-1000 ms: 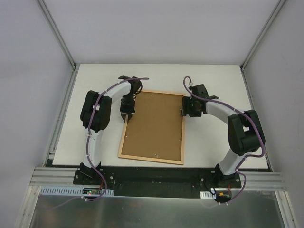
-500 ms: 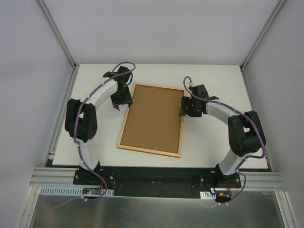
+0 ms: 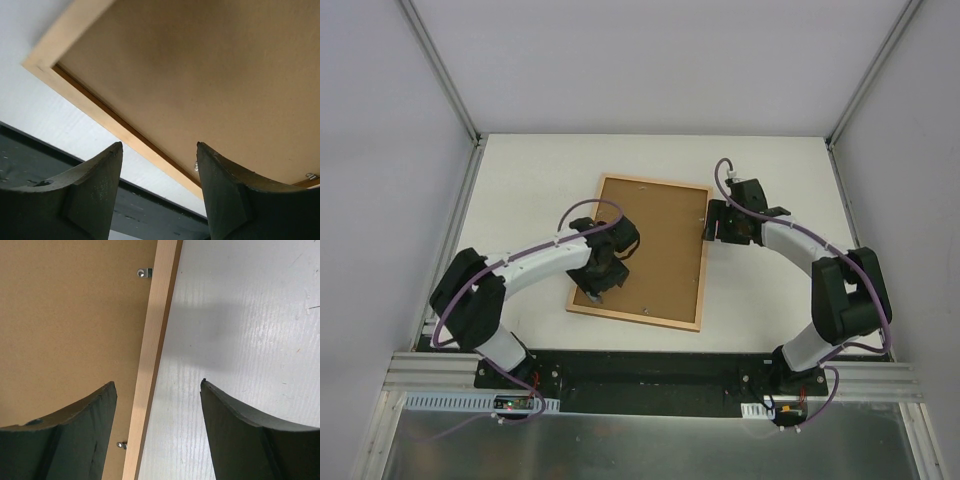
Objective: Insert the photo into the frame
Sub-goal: Press the fastener onto the backboard.
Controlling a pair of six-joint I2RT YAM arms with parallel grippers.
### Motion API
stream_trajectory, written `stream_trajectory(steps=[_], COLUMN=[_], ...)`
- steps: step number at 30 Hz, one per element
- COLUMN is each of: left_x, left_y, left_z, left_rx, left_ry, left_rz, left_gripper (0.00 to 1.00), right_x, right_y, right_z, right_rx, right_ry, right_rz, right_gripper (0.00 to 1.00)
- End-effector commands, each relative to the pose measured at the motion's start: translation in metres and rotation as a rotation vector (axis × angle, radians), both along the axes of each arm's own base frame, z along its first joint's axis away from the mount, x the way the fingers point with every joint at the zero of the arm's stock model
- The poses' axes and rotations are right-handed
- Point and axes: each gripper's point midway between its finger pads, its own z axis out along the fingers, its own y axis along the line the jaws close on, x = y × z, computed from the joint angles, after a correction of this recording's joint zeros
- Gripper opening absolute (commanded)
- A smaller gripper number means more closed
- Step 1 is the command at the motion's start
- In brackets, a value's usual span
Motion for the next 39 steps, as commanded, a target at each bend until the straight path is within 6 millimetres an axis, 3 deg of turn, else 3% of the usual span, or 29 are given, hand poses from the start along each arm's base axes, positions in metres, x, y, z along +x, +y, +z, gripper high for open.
stream_trajectory(steps=[1,7,14,30,39], left_x=[-0.005,-0.019,-0.032,-0.054,-0.062], left_y=[-0.040,-0.070,-0.088,-0.096,-0.091], left_z=[-0.004,-0.015,-0.028,-0.049,-0.032], left_rx=[-0.069,-0.086,-0.102,-0.099,-0.140], left_ry=[-0.003,0.015,0.038,0.073,0.032], left_rz=[0.125,0.107,0.097,0.102,0.107], left_gripper=[0.60,0.64,0.66,0.58,0.62], right_x=[0.007,0.008,0.008,0.008,0.008], right_y=[-0.004,-0.004,-0.004,-0.001,0.000], right_z=[0.015,0.016,0.016,0.018,0.019], right_rx=[0.019,0.028,0.038,0.051,0.061], right_ry=[-0.054,-0.055,-0.056,-0.058,-0.061], right_rz=[-0.033,-0.039,-0.037,-0.028,-0.028], right_gripper=[0.70,0.70,0.70,0.70,0.70])
